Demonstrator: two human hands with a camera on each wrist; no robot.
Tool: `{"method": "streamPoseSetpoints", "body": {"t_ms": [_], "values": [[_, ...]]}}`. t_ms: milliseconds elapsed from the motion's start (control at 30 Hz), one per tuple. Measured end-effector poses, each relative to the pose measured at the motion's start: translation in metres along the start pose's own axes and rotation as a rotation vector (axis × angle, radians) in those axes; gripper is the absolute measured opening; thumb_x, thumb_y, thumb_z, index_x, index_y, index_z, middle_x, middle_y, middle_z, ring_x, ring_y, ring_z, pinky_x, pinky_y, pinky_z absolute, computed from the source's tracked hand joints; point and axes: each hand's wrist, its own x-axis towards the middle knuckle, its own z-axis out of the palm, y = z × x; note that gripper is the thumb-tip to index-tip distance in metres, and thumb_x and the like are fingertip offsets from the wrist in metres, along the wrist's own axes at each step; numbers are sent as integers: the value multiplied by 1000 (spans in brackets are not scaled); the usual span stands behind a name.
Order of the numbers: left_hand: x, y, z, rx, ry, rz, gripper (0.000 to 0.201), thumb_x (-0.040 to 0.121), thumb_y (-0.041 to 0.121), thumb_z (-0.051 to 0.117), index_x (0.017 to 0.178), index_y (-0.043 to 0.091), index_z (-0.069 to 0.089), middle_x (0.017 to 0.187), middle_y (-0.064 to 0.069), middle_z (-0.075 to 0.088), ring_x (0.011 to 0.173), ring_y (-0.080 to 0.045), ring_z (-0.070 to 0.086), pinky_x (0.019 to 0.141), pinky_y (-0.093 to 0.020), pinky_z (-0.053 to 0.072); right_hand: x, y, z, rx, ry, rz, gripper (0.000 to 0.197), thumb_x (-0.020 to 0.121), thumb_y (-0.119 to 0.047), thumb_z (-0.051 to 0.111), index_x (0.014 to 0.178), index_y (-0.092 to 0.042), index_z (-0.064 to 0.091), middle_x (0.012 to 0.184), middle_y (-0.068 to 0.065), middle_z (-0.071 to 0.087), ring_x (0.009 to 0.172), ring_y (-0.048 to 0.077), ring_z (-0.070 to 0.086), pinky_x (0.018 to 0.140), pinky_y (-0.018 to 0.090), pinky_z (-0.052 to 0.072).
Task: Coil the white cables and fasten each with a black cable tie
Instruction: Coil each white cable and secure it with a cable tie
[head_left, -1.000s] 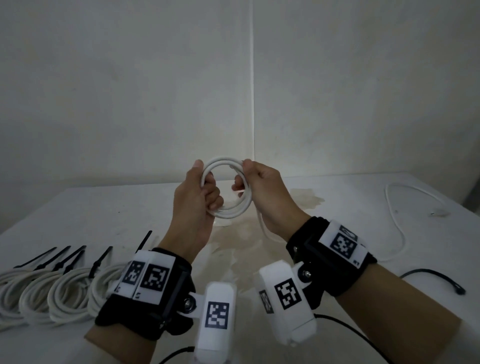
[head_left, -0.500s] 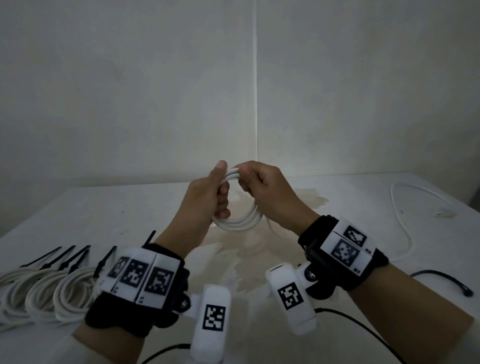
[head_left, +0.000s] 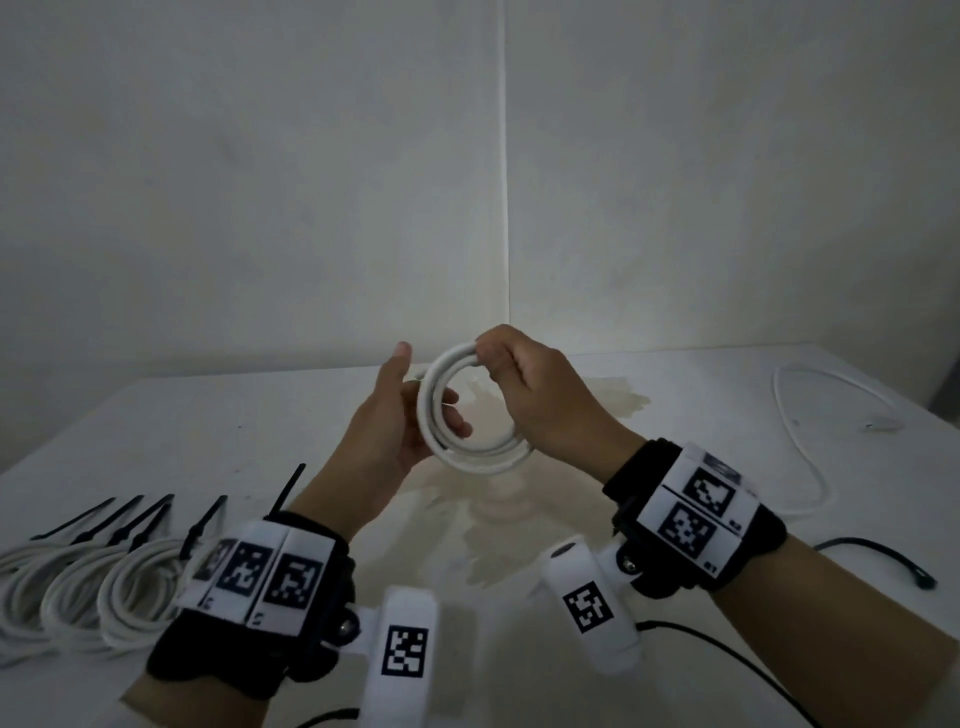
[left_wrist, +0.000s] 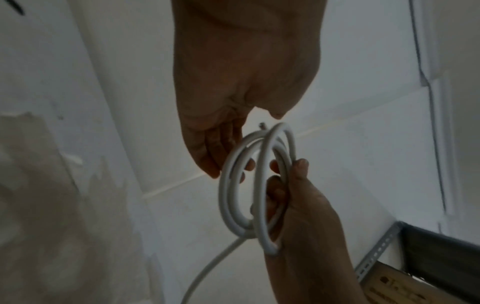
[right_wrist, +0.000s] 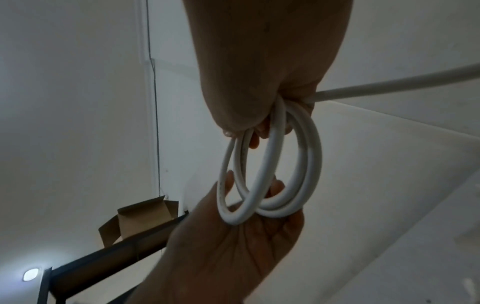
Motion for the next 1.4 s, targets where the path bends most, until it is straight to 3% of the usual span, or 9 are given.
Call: {"method": "streamPoseSetpoints", "body": {"t_ms": [233,333,467,600,700,867,1067,1267,1400], "values": [[-4,19,2,199,-29,27,59,94,52,31,74,6,61,49,-3,59,48,-17,62,60,-28,54,3,-4,-4,-85,-50,-32,24,98,-28,37,90,-13,53,56,-10,40,50,4,43,53,18,33],[0,26,3,272,-63,36,54,97,45,32,81,4,63,57,-5,65,60,-20,66,65,-30,57,6,-6,-8,-124,-94,-43,28,98,-28,37,95,-7,56,63,-7,46,55,6,43,55,19,33],[1,29,7,552,-70,137,59,99,41,27,68,8,66,67,-7,69,63,-19,66,67,-26,53,7,-7,-11,-147,-158,-65,28,98,-29,38,92,-7,55,70,2,53,57,7,44,58,24,35],[-1,27,11,311,-177,0,56,96,48,32,57,11,46,45,1,48,44,-15,52,52,-25,47,8,-6,-14,-110,-156,-58,29,98,-28,38,94,-6,57,76,9,57,61,15,48,62,29,38],[-4,21,16,37,-178,-52,52,94,50,38,55,15,35,43,5,30,36,-10,33,40,-19,38,9,-6,-13,-77,-120,-68,21,98,-26,40,91,-14,55,66,-1,53,57,7,46,60,25,37],[-8,15,14,-243,-285,-140,55,94,44,37,51,12,49,41,1,43,39,-14,50,55,-27,56,9,-1,-15,-27,-64,-74,16,97,-24,41,85,-20,51,57,-13,43,52,1,46,55,14,35],[-11,15,20,-157,-195,-96,47,95,42,37,56,15,33,41,7,21,30,-6,19,38,-17,31,7,6,-7,88,-45,-77,21,96,-25,41,78,-29,49,57,-7,41,52,7,38,53,18,32],[-14,14,29,-68,-57,-18,47,96,37,41,55,18,30,41,8,20,33,-8,18,36,-18,22,5,13,1,173,3,-82,22,94,-31,34,76,-29,46,59,-5,40,50,4,38,52,18,34],[-13,12,29,-105,-24,15,45,96,36,42,56,18,30,40,8,21,32,-7,18,36,-18,21,5,17,-3,185,-14,-30,29,100,-25,29,81,-15,48,63,-1,46,55,8,42,58,22,38]]}}
